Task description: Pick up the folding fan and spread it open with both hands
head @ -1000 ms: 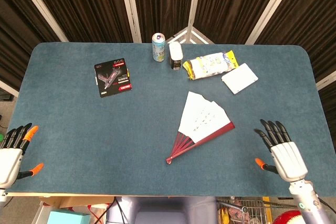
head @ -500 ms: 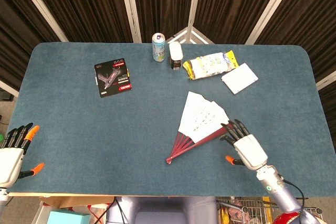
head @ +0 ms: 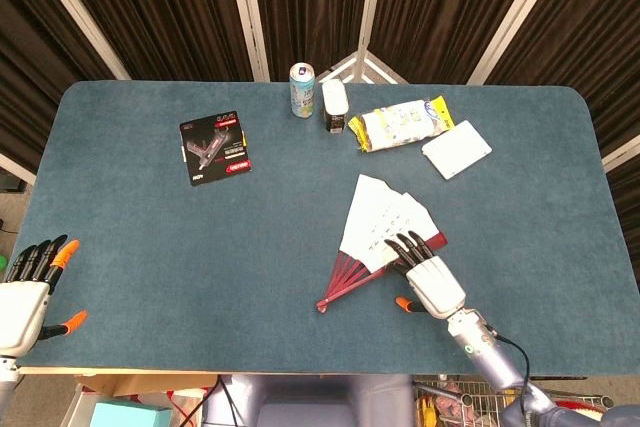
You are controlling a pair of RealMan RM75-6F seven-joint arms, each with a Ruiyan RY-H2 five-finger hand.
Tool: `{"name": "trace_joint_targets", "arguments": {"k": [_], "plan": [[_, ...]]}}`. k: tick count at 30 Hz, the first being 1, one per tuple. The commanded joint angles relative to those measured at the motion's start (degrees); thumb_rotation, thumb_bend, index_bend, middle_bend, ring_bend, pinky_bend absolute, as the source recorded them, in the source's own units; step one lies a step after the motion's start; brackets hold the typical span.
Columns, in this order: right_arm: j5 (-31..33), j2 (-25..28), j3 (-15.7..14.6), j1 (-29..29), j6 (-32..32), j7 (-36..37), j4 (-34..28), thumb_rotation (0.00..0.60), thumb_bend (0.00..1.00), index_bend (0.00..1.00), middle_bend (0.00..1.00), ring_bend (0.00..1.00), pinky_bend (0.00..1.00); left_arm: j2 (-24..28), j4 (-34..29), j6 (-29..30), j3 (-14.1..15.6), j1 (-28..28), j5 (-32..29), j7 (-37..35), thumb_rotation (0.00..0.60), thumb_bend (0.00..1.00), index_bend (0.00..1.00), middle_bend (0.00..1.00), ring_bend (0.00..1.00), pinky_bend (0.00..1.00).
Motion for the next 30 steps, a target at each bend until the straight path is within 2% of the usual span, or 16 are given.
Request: {"name": "trace_joint_targets", "arguments": {"k": [1,17,30], "plan": [[1.0,-2.1,0.3,0.6,-0.4,0.6,2.0,0.6,0.18,0.43,0.14,0.02,0.0,0.0,0.0,-0.2,0.0,-0.1,-0.2,-0.1,0.6,0.0,0.0,0.0,0.0,0.0],[2.7,-8.5,0.8,2.3,0.5,2.9,7.7,0.6,0.2,0.49,0.15,0.02,0.0,0.0,0.0,-0.9,-0.3,-0.4,-1.2,-0.4,0.6,0.0,0.0,0.0,0.0,0.0],[2.9,-10.2,0.8,3.1,2.5,3.5,7.8,0.6,0.22,0.49,0.16,0.02,0.0,0.0,-0.1,-1.1,-0.4,-0.5,-1.6,-0.5,0.6,0.0,0.0,0.0,0.0,0.0]]}}
